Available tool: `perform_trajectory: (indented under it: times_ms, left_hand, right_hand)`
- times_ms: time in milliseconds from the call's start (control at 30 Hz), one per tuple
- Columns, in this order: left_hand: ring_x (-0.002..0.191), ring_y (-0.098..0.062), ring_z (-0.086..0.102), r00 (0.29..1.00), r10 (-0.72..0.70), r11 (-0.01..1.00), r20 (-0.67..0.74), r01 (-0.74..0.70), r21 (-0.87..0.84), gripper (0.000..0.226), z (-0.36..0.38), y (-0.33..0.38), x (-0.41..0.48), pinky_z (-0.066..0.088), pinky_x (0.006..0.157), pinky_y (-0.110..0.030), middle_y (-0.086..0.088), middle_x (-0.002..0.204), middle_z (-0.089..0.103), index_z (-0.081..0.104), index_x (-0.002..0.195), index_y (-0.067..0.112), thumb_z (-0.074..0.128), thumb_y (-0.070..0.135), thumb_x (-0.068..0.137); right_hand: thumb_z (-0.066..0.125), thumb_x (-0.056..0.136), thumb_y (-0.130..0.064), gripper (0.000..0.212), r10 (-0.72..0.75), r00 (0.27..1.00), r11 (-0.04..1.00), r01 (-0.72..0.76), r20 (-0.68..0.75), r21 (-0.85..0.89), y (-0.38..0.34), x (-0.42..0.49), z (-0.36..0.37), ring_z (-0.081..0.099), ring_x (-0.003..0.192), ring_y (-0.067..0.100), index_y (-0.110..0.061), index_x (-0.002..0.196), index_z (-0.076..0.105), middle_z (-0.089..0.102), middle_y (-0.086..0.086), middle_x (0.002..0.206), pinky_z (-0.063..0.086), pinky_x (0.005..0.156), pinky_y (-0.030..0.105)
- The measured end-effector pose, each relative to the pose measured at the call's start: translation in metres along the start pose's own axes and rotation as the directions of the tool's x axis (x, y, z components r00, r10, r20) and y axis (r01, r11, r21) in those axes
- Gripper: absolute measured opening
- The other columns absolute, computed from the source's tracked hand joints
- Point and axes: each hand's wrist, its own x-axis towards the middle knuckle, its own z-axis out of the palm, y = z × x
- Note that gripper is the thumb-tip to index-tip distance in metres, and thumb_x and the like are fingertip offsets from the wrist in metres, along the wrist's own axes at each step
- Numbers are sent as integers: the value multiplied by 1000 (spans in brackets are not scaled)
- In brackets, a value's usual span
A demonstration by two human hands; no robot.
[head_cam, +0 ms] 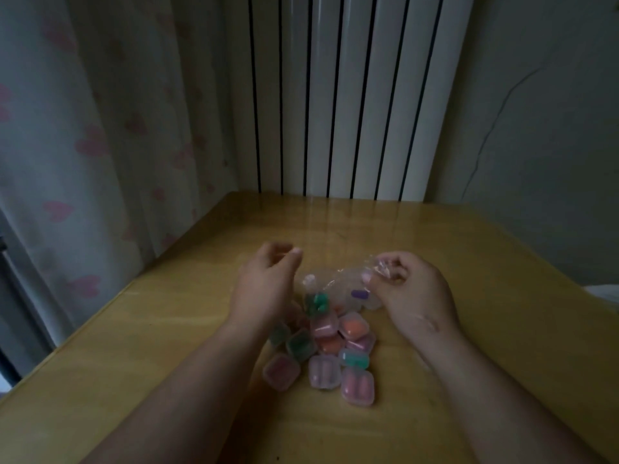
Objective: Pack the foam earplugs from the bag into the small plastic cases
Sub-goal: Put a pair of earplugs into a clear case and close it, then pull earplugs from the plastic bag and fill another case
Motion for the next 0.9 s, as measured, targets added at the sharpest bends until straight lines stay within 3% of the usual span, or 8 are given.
perform_trajectory:
  times_ms: [133, 233, 400, 467, 533, 700, 833, 900]
  left_hand:
    - [107, -27, 57, 996, -89, 797, 5, 68, 601, 54, -2, -11, 12, 43, 100, -52, -3, 105, 67, 68, 102, 26, 36, 67, 91]
    - [111, -25, 50, 992, -108, 714, 64, 33, 700, 53, 3, -8, 9, 36, 98, -47, -2, 106, 63, 70, 95, 24, 38, 66, 92]
    - [79, -22, 67, 1000, 13, 985, 20, -16, 170, 12, 3, -5, 4, 61, 65, -38, -4, 93, 67, 64, 88, 25, 62, 37, 91]
    - [73, -17, 65, 1000, 30, 994, -6, -30, -106, 16, 2, 3, -2, 58, 61, -27, -9, 94, 67, 61, 100, 12, 57, 27, 98]
    - [85, -21, 69, 999, 15, 944, 44, 0, -330, 19, 1, 8, -6, 61, 70, -36, -12, 101, 66, 56, 106, 9, 51, 27, 101]
    - [86, -30, 71, 982, -77, 880, 171, 147, -451, 10, 0, 7, -5, 59, 65, -40, -14, 104, 63, 52, 105, 15, 49, 24, 102]
    - [83, -33, 67, 973, -99, 789, 210, 206, -579, 17, -2, 8, -1, 57, 63, -37, -20, 102, 60, 54, 104, 10, 42, 3, 94]
    - [88, -33, 68, 969, -86, 796, 232, 207, -569, 26, -2, 8, -1, 57, 66, -36, -20, 104, 63, 57, 104, 9, 39, -5, 92]
  right_hand:
    - [76, 80, -22, 20, -14, 1000, 1000, 14, -8, 13, -2, -1, 3, 64, 79, 11, -21, 81, 57, 68, -4, 84, 50, 63, 28]
    - [74, 79, -22, 29, -35, 997, 998, 39, 66, -57, -1, -2, 3, 55, 64, 18, -13, 65, 51, 59, -1, 64, 44, 59, 33]
    - [66, 81, -6, 19, -147, 988, 989, 147, 43, -11, -2, -2, 0, 66, 77, 12, -14, 66, 55, 67, -6, 73, 53, 68, 32]
    - [58, 82, 7, 20, -256, 966, 965, 258, -45, 50, -6, -4, -3, 65, 88, -9, -8, 68, 57, 70, -16, 84, 53, 68, 15]
    - [53, 79, 14, 22, -342, 937, 938, 345, -72, 26, -10, -5, -7, 60, 92, -18, -4, 69, 58, 69, -17, 91, 48, 68, 5]
    - [57, 83, 1, 16, -289, 957, 954, 287, -9, -88, -2, -3, -3, 68, 92, 15, -12, 80, 66, 73, -1, 94, 59, 76, 38]
    - [50, 73, -8, 37, -293, 951, 927, 257, 101, 274, -16, -10, -10, 67, 91, 1, -33, 94, 69, 73, -17, 91, 53, 72, 16]
    - [46, 77, -6, 37, -287, 950, 892, 218, 123, 396, -20, -8, -13, 66, 89, 0, -22, 95, 73, 75, -10, 90, 49, 72, 12]
